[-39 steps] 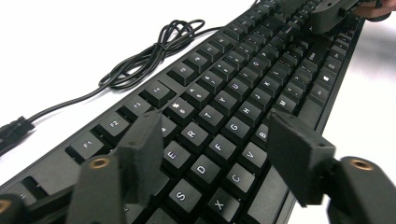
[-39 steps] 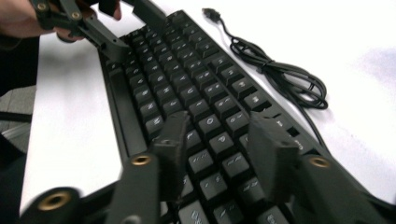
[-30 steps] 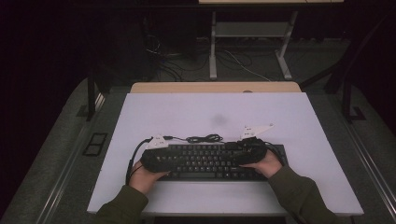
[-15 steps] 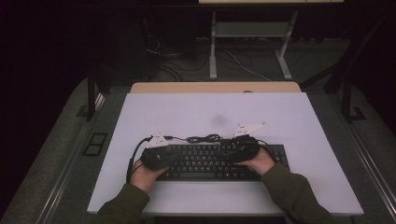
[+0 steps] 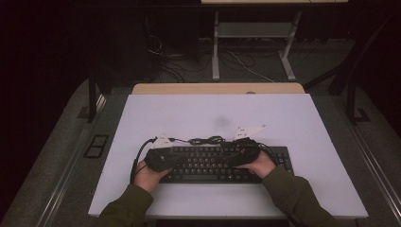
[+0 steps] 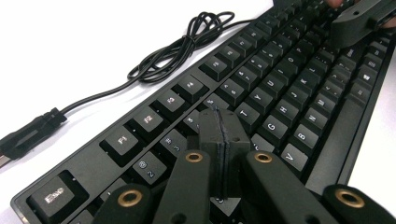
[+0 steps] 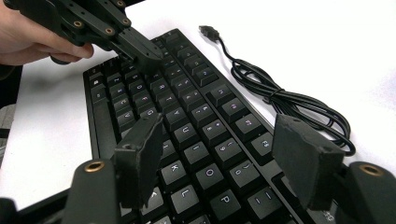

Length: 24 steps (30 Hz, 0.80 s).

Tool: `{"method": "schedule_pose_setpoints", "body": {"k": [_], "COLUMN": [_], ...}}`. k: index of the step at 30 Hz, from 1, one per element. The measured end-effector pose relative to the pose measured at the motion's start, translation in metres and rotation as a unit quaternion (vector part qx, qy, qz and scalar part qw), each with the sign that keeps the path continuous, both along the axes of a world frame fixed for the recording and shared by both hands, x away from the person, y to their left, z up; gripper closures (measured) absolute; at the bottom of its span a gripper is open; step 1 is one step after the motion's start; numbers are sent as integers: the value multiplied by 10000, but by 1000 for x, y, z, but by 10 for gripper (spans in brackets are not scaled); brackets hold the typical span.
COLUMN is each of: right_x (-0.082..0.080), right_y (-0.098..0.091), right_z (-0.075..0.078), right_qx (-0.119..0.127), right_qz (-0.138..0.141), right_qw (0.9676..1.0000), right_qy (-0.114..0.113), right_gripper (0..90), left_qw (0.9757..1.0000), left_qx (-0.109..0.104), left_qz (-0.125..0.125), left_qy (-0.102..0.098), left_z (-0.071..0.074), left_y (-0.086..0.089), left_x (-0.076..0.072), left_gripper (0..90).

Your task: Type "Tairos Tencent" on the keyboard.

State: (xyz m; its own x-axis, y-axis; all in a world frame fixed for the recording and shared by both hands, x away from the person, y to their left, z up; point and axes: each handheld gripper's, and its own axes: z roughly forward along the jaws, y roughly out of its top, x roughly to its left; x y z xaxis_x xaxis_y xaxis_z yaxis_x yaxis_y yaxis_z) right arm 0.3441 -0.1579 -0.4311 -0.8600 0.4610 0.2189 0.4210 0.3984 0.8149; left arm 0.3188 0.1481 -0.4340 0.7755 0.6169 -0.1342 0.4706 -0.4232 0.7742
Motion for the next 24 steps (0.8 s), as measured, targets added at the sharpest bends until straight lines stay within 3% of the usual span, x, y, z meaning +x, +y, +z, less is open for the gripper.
{"method": "schedule_pose_setpoints", "body": {"k": [14,16,24], "right_x": [-1,-1,-1], "right_y": [1,1,1], "right_z": [0,0,0], "right_qx": [11,-2,2], "right_qz": [-11,-4,-2], "right_qw": [10000,10000,10000], "right_qy": [18,9,11], "right_gripper": [331,331,331], "left_qw": [10000,9999,9999], "left_qx": [50,133,68], "left_qz": [-32,-82,-58], "left_qy": [22,39,57], "left_z": [-4,-5,-4], "left_y": [-3,-3,-4], "left_x": [0,1,0], "left_gripper": [889,889,889]}}
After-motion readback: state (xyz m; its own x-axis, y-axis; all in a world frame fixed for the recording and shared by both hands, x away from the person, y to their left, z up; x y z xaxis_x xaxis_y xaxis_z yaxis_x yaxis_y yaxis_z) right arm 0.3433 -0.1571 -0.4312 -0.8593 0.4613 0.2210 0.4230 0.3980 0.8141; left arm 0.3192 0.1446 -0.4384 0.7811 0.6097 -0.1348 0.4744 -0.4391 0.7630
